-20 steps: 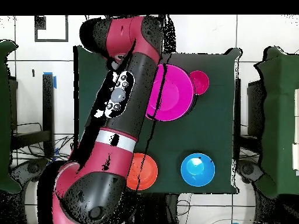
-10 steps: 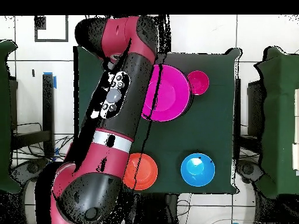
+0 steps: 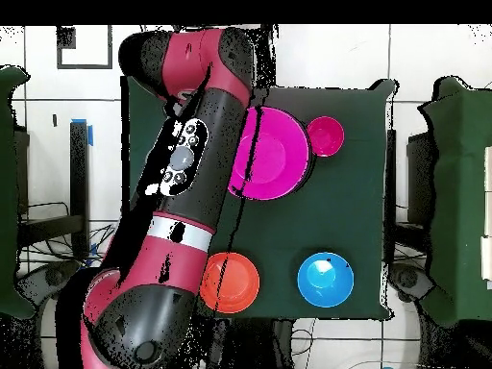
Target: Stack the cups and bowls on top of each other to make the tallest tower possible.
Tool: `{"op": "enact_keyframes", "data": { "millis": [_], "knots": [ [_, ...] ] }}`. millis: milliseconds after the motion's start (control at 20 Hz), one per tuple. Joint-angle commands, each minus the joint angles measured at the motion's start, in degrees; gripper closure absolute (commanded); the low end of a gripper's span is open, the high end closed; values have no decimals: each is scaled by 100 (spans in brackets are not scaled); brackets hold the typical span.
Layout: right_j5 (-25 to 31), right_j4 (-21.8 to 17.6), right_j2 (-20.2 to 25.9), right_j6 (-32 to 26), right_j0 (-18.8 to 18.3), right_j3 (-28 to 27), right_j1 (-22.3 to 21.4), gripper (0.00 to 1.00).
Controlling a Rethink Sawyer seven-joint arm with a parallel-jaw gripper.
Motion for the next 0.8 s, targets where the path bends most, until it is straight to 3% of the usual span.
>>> {"op": "enact_keyframes", "data": {
  "millis": [50, 800],
  "knots": [
    [181, 71, 358, 1494, 122, 336, -47, 100],
    [-14, -38, 383, 1372, 198, 539, -10, 100]
  ]
}}
